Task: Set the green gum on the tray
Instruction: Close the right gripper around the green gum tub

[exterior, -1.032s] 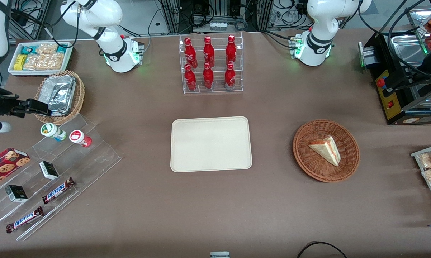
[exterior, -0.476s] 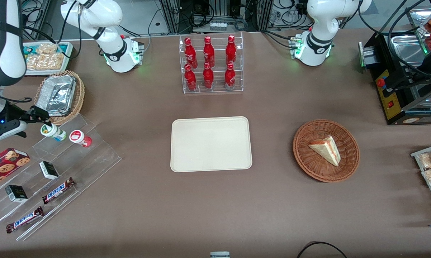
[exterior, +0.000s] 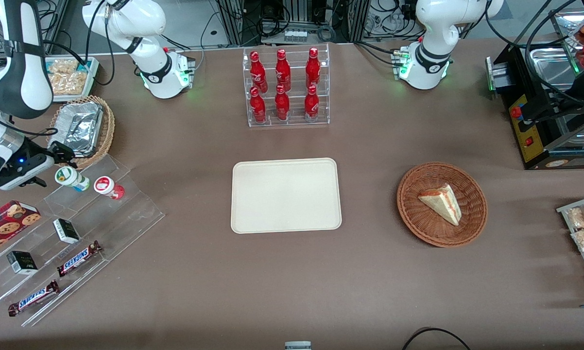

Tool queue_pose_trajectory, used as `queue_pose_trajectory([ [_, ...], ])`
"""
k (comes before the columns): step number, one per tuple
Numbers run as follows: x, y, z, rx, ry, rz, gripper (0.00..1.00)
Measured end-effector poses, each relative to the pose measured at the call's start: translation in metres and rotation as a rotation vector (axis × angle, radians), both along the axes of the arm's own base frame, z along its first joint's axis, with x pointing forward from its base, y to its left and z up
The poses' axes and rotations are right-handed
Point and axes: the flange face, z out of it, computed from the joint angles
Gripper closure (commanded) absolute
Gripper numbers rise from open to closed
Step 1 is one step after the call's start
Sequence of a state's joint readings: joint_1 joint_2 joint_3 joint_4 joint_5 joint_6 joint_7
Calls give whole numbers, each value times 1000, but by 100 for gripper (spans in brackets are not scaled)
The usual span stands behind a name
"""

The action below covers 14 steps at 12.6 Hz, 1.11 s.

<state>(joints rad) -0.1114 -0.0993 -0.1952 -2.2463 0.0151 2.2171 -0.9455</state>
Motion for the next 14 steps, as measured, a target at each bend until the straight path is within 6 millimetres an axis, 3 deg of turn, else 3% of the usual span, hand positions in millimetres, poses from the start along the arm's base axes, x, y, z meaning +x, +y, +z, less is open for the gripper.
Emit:
queue_pose_trajectory([
  [7, -8, -15, -15, -3, -5, -5, 0],
  [14, -10, -13, -22, 1, 7, -3, 0],
])
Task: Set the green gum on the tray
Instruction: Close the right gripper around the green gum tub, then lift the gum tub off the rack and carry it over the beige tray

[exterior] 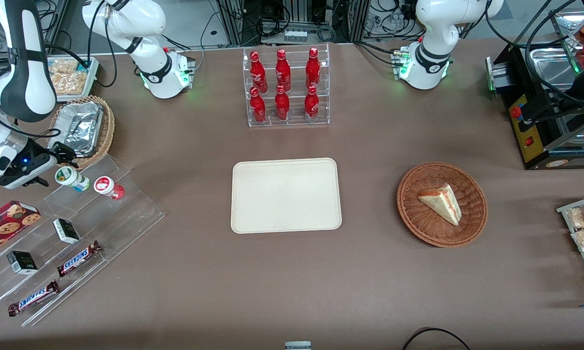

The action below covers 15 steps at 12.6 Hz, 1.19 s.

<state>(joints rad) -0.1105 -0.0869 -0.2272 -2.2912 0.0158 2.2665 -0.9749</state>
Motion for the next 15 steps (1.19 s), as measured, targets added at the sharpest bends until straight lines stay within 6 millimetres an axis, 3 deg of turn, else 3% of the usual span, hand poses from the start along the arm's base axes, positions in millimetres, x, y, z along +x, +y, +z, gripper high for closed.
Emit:
queue_pose_trajectory([
  [10, -1, 1, -11, 1, 10, -1, 2],
  [11, -2, 1, -11, 1, 10, -1, 21],
  [13, -2, 1, -12, 1, 10, -1, 98],
  [15, -2, 1, -12, 2, 12, -11, 100],
])
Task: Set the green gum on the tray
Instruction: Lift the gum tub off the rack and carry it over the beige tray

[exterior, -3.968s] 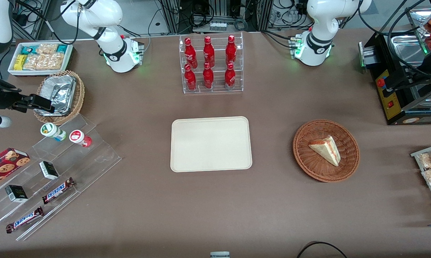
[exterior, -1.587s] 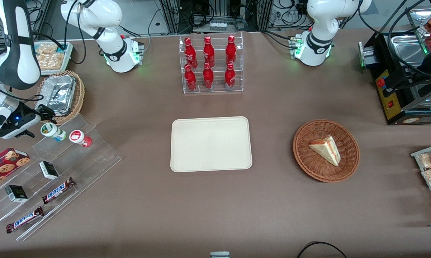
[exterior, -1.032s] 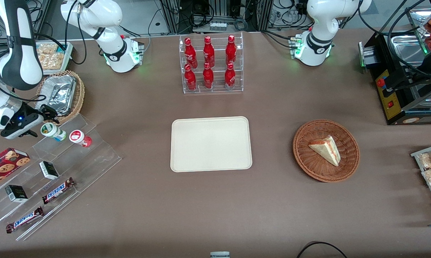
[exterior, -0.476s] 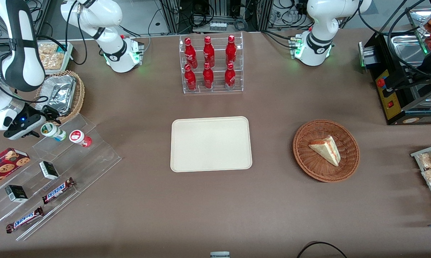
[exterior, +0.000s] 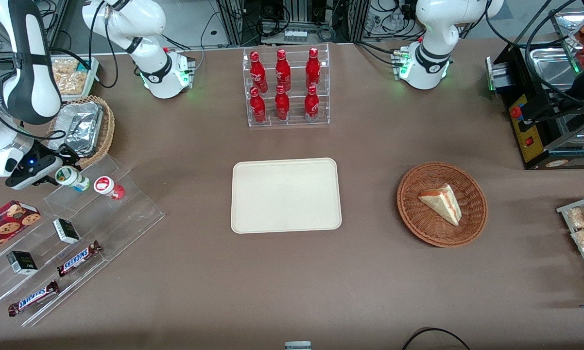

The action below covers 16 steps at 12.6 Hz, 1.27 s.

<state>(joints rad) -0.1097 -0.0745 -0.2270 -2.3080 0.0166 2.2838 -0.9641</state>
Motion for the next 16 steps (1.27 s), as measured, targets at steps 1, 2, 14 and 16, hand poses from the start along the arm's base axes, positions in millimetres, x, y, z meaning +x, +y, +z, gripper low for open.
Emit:
queue_pose_trajectory([
  [1, 0, 0, 0, 1, 1, -4, 100],
  [2, 0, 2, 0, 1, 1, -2, 100],
  [14, 47, 110, 118, 32, 96, -25, 100],
  [16, 51, 165, 129, 31, 102, -60, 100],
])
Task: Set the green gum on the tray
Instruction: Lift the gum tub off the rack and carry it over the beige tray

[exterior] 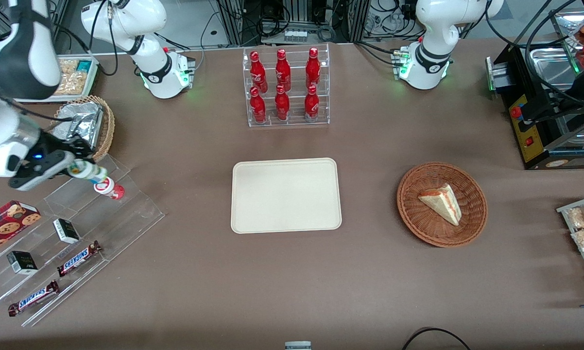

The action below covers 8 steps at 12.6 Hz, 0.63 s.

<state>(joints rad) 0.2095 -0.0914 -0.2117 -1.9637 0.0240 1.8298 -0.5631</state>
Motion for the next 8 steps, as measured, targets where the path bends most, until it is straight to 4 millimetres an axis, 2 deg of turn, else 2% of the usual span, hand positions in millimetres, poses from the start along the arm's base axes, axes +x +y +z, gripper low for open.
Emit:
queue_pose_trajectory([
  [4, -1, 119, 5, -13, -1, -93, 100],
  [8, 3, 229, -18, -22, 22, -230, 100],
])
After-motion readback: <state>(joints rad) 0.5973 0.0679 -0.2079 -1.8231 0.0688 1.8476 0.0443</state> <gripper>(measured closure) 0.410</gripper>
